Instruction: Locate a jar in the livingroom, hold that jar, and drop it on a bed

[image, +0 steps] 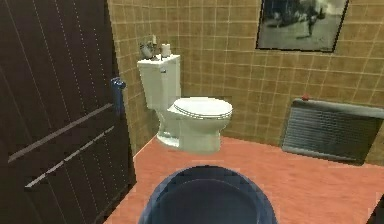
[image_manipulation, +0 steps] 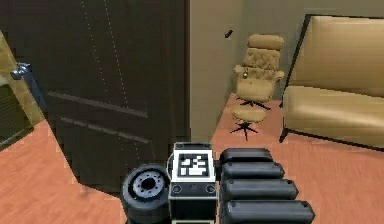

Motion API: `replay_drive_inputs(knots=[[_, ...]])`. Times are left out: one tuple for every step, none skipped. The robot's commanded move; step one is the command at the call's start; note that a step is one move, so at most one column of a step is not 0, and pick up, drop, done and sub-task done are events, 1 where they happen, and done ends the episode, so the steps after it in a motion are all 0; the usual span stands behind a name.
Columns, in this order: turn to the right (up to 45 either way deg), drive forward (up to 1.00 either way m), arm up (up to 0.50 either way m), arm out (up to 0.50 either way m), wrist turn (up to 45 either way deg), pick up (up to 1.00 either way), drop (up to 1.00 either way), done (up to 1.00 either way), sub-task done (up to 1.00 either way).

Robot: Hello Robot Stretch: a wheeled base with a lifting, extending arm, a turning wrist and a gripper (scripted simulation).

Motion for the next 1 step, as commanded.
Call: replay_drive_inputs(knots=[[36.0, 0.0, 0.0, 0.0, 0.0, 0.0, 0.0, 0.0, 0.0]])
